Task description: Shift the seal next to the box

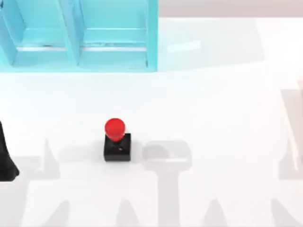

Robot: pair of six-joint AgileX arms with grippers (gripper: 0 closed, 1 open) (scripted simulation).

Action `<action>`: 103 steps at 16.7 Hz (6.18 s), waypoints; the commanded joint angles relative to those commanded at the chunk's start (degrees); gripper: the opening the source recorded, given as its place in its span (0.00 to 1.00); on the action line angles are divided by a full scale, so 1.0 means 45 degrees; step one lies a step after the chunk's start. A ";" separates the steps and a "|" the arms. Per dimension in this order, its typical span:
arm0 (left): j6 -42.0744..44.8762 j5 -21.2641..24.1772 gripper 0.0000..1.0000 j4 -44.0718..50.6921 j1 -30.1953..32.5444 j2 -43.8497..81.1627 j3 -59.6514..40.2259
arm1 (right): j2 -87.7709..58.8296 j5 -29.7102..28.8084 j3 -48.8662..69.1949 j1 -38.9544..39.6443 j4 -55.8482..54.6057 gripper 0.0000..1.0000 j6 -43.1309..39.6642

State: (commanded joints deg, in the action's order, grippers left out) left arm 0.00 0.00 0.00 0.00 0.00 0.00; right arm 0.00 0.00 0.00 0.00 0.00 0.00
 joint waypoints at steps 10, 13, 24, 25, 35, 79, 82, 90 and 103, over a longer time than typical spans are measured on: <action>0.0000 0.0000 1.00 0.0000 0.0000 0.0000 0.0000 | -0.3815 -0.0831 0.4562 0.1990 0.2250 1.00 0.1485; 0.0000 0.0000 1.00 0.0000 0.0000 0.0000 0.0000 | -0.6740 -0.1379 0.8409 0.3327 0.4028 1.00 0.2563; 0.0000 0.0000 1.00 0.0000 0.0000 0.0000 0.0000 | -2.0484 -0.2892 2.4534 0.8572 1.2826 1.00 0.7124; 0.0000 0.0000 1.00 0.0000 0.0000 0.0000 0.0000 | -2.1725 -0.2936 2.5659 0.8971 1.3645 1.00 0.7540; 0.0000 0.0000 1.00 0.0000 0.0000 0.0000 0.0000 | -3.1279 -0.2557 3.4627 1.1523 1.9977 1.00 1.1136; 0.0000 0.0000 1.00 0.0000 0.0000 0.0000 0.0000 | -3.9993 -0.2252 4.4718 1.1614 2.3192 0.17 1.1821; 0.0000 0.0000 1.00 0.0000 0.0000 0.0000 0.0000 | -3.9993 -0.2252 4.4718 1.1614 2.3192 0.00 1.1821; 0.0000 0.0000 1.00 0.0000 0.0000 0.0000 0.0000 | -3.9941 -0.2216 4.4684 1.1720 2.2824 0.00 1.1839; 0.0000 0.0000 1.00 0.0000 0.0000 0.0000 0.0000 | -3.6954 -0.2167 4.1013 1.1713 2.2139 0.00 1.1834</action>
State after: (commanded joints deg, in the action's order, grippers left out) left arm 0.00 0.00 0.00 0.00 0.00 0.00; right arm -166.29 -9.75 184.56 52.71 99.63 53.25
